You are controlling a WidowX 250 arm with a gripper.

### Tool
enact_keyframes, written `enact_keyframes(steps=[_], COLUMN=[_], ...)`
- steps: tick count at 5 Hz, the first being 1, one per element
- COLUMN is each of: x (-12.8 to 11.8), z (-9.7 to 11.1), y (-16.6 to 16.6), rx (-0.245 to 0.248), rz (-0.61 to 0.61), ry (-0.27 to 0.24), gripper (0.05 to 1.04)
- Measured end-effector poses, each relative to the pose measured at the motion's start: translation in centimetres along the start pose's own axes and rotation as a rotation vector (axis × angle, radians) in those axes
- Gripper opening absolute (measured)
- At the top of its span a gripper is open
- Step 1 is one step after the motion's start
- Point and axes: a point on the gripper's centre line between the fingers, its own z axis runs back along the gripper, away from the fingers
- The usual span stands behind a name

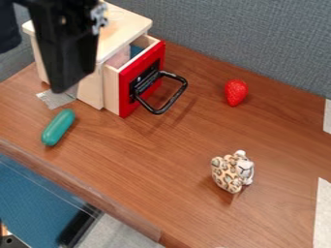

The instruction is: Close the drawer

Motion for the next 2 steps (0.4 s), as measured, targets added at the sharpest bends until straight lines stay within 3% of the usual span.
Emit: enact_keyframes(steps=[1, 2], x=[-0.1, 2.3], z=[-0.2, -2.5], y=[-0.1, 0.5], rx=[-0.007, -0.072], rz=[-0.024, -0.221], ry=[0.007, 0.135], gripper=[1.0, 1.0])
